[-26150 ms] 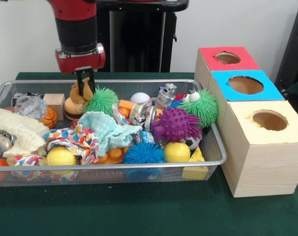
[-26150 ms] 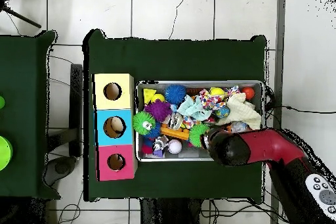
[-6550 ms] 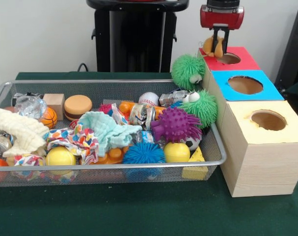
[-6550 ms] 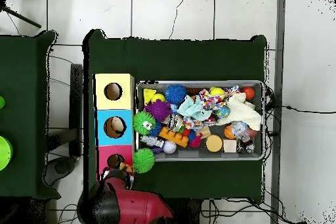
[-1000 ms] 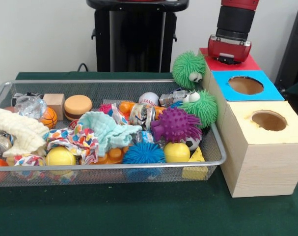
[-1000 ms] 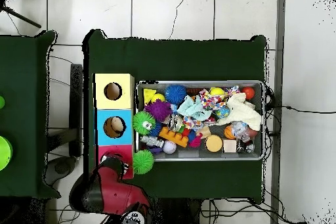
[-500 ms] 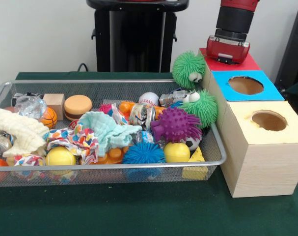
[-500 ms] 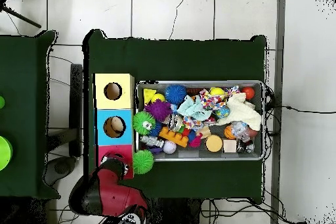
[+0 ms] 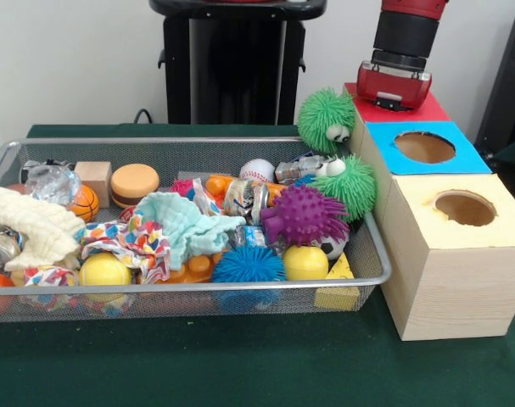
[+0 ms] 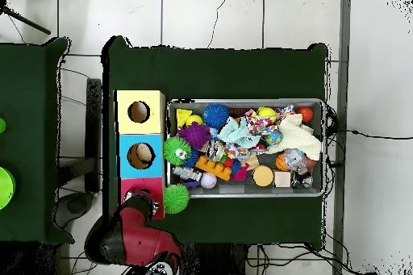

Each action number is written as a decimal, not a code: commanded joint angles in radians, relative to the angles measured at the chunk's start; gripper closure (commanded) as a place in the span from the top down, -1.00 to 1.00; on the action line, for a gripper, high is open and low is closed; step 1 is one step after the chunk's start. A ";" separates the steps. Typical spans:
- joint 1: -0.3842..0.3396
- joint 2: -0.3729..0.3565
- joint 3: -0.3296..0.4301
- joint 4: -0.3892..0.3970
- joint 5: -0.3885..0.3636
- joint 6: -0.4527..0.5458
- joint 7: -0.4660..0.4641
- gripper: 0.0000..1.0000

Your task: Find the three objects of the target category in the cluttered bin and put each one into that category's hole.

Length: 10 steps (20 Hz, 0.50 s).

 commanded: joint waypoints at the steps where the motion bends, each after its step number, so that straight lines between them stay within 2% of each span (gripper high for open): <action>1: -0.033 0.309 0.074 -0.083 0.048 0.024 0.199 1.00; 3: 0.002 0.281 0.040 -0.080 0.082 0.084 0.175 1.00; 5: 0.127 0.282 -0.066 -0.100 0.208 0.216 0.155 1.00; 7: 0.362 0.370 -0.281 -0.179 0.384 0.462 0.200 1.00; 8: 0.463 0.443 -0.389 -0.233 0.422 0.604 0.273 1.00; 10: 0.550 0.526 -0.498 -0.299 0.421 0.762 0.398 1.00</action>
